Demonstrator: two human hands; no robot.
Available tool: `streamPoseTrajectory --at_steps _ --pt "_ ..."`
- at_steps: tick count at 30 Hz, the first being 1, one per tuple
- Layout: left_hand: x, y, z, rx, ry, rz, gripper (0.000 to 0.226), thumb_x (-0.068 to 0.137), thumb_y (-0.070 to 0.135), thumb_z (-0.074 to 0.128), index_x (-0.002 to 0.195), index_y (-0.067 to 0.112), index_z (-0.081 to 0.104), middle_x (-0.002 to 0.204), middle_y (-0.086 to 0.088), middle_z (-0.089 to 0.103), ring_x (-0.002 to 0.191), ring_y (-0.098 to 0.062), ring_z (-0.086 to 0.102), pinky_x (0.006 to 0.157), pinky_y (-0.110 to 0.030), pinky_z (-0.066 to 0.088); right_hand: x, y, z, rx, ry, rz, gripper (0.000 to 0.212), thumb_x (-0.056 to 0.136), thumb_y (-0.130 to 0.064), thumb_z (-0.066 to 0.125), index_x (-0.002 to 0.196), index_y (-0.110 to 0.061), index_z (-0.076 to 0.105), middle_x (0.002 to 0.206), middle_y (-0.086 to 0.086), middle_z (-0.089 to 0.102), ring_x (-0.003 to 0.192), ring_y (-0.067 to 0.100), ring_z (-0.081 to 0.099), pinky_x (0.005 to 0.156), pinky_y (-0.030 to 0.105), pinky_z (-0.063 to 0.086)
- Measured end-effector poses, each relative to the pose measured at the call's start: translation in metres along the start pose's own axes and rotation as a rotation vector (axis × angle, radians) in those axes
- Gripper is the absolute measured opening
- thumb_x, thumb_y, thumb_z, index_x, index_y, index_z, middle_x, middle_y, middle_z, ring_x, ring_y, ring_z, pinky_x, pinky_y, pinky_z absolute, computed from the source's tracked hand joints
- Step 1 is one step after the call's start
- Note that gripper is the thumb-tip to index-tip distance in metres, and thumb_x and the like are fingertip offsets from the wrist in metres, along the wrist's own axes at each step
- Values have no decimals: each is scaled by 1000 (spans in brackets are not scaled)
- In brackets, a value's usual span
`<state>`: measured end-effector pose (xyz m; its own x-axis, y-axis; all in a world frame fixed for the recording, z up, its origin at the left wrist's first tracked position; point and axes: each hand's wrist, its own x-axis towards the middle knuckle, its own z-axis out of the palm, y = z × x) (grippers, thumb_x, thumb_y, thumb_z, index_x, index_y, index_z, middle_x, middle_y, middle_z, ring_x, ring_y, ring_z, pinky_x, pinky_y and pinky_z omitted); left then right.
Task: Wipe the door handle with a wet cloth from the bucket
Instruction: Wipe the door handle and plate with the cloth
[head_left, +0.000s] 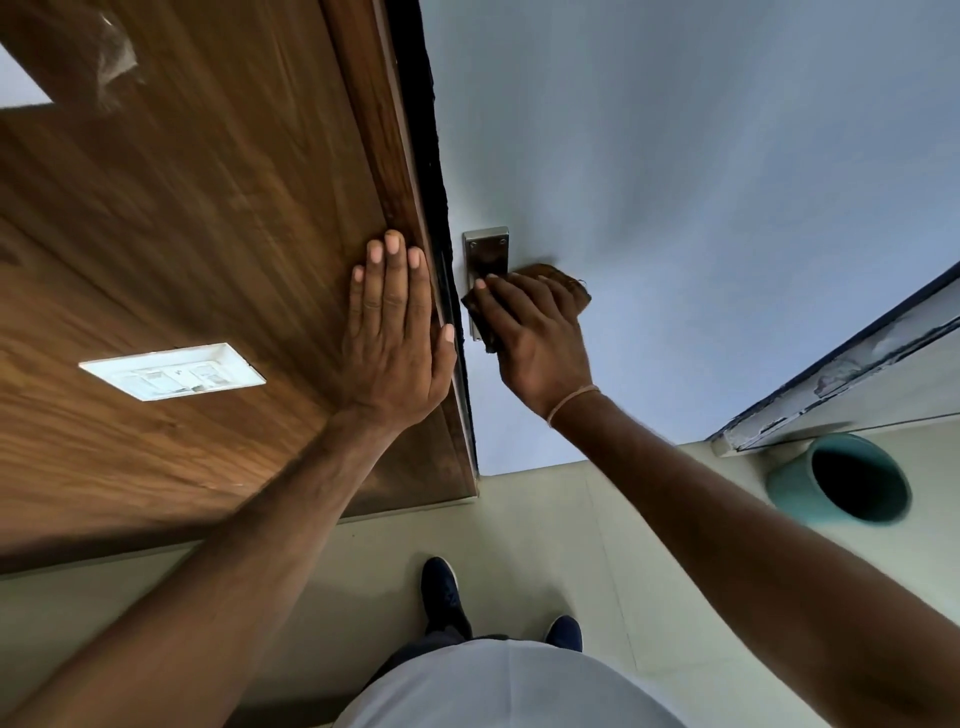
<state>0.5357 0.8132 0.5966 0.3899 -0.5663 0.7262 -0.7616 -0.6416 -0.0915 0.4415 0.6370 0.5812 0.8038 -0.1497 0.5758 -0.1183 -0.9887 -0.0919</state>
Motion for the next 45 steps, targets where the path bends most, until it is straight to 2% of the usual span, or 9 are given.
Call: streamPoseTrajectory --at_steps 4,10,16,20,24,28,31,37,45 --pt "3 -4 -2 -8 -3 3 89 103 32 59 168 1 5 173 -20 8 166 -30 -4 136 -51 14 7 15 -10 -101 -98 -106 52 98 -31 52 149 -24 55 146 7 60 130 37 54 106 53 41" --pt "-2 -6 -6 -16 -32 6 85 105 32 56 168 1 9 175 -20 5 166 -30 -2 136 -51 14 23 16 -9 -168 -278 -313 37 87 -32 63 122 -28 72 148 3 53 137 38 46 105 56 42" --pt "-1 -3 -9 -29 -44 1 82 106 32 53 168 1 10 175 -19 5 165 -34 5 135 -53 18 23 24 -25 249 -151 53 54 77 -1 57 129 -15 48 107 8 71 97 34 66 79 32 38" --pt "-1 -4 -8 -36 -33 -7 84 105 31 55 168 0 9 175 -19 5 166 -33 1 136 -52 15 28 -1 -17 304 -56 94 32 90 -4 62 121 -8 66 119 13 63 102 32 65 83 35 54" --pt "1 -3 -8 -26 -30 -10 84 103 29 59 167 -2 13 174 -21 6 166 -33 2 136 -52 14 33 -15 -4 163 -63 -75 26 93 -7 56 108 -6 76 106 13 71 104 35 64 85 44 57" --pt "0 -4 -8 -20 -37 -5 85 104 29 58 167 -1 11 174 -21 6 166 -32 0 136 -51 13 34 9 -8 53 -106 -261 32 90 -10 61 118 -15 76 116 5 74 115 33 64 93 44 54" --pt "0 -4 -7 -22 -29 -1 81 105 30 53 168 -1 12 174 -20 6 166 -32 1 136 -51 15 26 8 -15 101 -49 -68 33 94 -15 62 125 -17 73 123 7 70 111 33 63 88 41 54" --pt "1 -2 -6 -14 -32 -16 74 107 32 48 166 -4 21 174 -22 13 164 -37 15 135 -52 18 35 -17 -15 154 2 260 27 91 -23 60 113 -14 73 104 13 69 93 34 65 79 39 55" --pt "-1 -7 -8 -27 -19 18 74 106 32 46 166 -3 19 174 -21 12 164 -38 15 136 -51 17 22 2 -4 -45 -99 -309 28 93 -21 57 108 -13 78 121 8 69 124 38 59 105 50 46"
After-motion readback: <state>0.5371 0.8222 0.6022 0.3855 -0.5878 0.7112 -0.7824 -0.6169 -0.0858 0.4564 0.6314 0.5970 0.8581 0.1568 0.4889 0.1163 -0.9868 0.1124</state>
